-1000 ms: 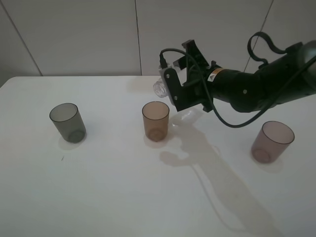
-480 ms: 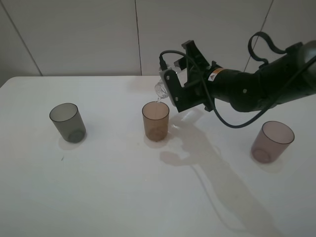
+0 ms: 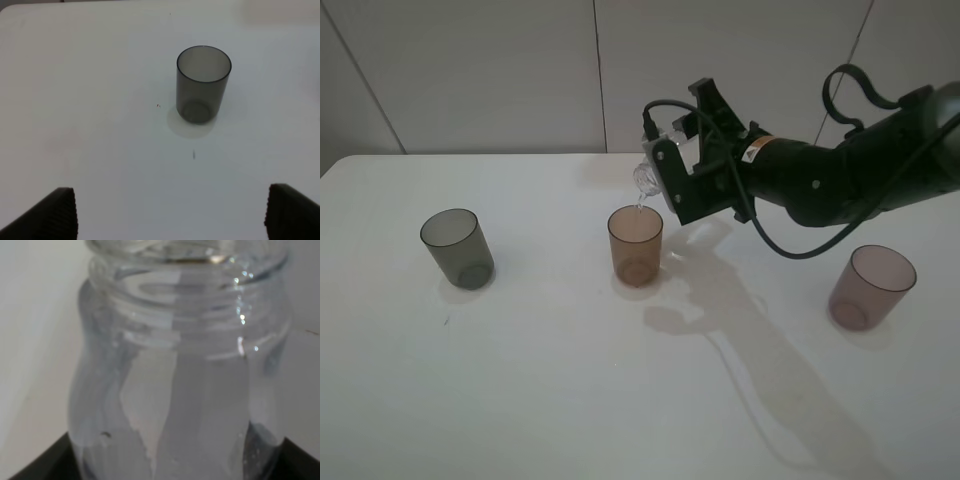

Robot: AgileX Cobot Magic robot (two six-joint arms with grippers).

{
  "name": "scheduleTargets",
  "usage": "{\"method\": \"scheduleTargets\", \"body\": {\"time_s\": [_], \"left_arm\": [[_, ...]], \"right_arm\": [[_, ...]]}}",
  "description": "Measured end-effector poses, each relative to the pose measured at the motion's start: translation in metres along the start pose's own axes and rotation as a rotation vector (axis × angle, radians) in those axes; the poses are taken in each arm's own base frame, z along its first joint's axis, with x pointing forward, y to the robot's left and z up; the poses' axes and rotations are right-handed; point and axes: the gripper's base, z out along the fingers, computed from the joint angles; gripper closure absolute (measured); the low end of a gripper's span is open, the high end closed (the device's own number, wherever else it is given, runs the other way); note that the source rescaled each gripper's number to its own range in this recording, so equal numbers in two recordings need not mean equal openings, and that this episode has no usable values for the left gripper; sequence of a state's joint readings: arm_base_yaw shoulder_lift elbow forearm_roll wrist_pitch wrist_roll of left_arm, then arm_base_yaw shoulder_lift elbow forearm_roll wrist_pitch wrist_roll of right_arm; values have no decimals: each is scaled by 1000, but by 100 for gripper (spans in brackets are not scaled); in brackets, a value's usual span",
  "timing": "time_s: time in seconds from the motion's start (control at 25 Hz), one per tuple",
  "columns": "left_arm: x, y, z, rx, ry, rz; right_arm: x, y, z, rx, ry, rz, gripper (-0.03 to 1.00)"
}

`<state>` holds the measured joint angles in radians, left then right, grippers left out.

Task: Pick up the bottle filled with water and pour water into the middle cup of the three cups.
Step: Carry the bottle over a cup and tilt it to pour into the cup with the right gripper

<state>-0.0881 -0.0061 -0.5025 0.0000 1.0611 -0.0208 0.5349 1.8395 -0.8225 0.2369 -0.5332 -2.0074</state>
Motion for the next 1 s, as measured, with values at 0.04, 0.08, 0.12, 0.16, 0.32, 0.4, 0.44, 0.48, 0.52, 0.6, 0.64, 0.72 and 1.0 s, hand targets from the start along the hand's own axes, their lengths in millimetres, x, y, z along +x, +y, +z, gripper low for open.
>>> {"method": "scheduleTargets", "body": {"time_s": [0.04, 0.08, 0.12, 0.16, 0.32, 0.4, 0.44, 0.48, 0.52, 0.6, 0.64, 0.72, 1.0], "left_arm": [[0, 0, 0, 0, 0, 0], [0, 0, 0, 0, 0, 0], [0, 0, 0, 0, 0, 0], [0, 0, 0, 0, 0, 0], [0, 0, 0, 0, 0, 0], [0, 0, 0, 0, 0, 0], [0, 0, 0, 0, 0, 0], [0, 0, 0, 0, 0, 0], [0, 0, 0, 0, 0, 0], [0, 0, 0, 0, 0, 0], [0, 0, 0, 0, 0, 0], [0, 0, 0, 0, 0, 0], [0, 0, 0, 0, 0, 0]], "right_arm": [[0, 0, 0, 1, 1, 0, 93], [0, 0, 0, 2, 1, -4, 93], [0, 0, 0, 2, 1, -12, 93], [0, 0, 0, 2, 1, -21, 93], [0, 0, 0, 2, 1, -33, 93], [0, 0, 0, 2, 1, -44, 93], [0, 0, 0, 2, 1, -46, 93], [0, 0, 0, 2, 1, -47, 93], [0, 0, 0, 2, 1, -48, 93], [0, 0, 0, 3, 2, -51, 93], [0, 0, 0, 5, 3, -51, 93], [1, -1, 0, 14, 7, -51, 93], [2, -5, 0, 52, 26, -51, 93]]}}
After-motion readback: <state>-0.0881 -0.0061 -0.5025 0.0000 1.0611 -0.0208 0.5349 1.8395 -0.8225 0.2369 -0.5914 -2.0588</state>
